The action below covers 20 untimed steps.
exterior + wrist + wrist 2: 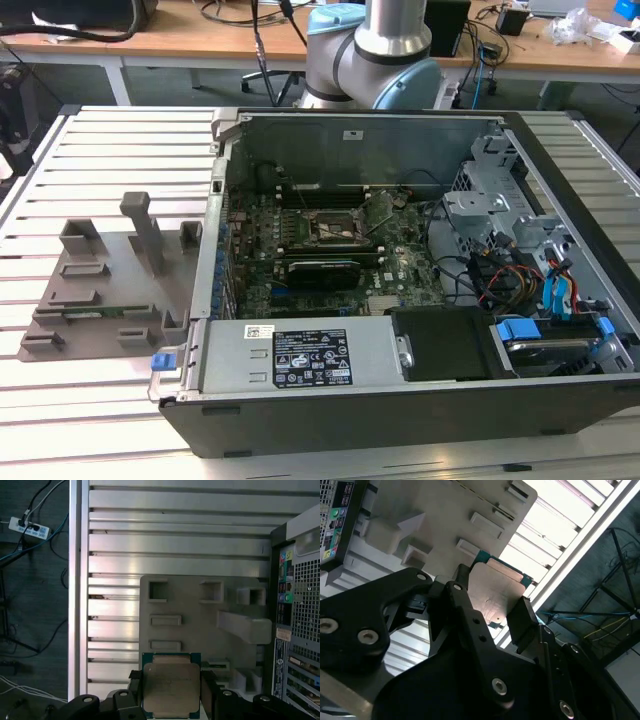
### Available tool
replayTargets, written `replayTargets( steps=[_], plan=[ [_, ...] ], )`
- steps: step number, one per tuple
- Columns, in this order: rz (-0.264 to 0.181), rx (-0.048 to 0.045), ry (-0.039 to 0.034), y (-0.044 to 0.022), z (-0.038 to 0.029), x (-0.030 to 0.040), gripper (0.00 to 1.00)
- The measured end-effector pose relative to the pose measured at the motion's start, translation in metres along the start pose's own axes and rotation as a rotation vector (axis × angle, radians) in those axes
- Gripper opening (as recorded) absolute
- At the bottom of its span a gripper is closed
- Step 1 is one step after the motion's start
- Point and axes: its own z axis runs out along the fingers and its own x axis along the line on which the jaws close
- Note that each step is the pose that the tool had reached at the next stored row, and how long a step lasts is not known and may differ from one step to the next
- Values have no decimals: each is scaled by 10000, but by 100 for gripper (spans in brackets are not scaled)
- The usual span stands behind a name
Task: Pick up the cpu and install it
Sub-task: 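Pick up the cpu and move it towards the insertion slot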
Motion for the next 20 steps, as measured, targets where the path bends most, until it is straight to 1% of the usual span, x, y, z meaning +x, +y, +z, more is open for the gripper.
replayTargets(
  steps=[4, 8, 11, 13, 14, 18, 20],
  plan=[
    [0, 0, -1, -3, -89, 0, 55],
    [0, 0, 0, -5, -154, 0, 55],
    [0, 0, 0, -8, -242, 0, 55],
    [0, 0, 0, -10, -279, 0, 55],
    [-1, 0, -1, -11, -317, 0, 55],
    [0, 0, 0, -13, -380, 0, 55],
    [0, 0, 0, -14, -424, 0, 55]
  ],
)
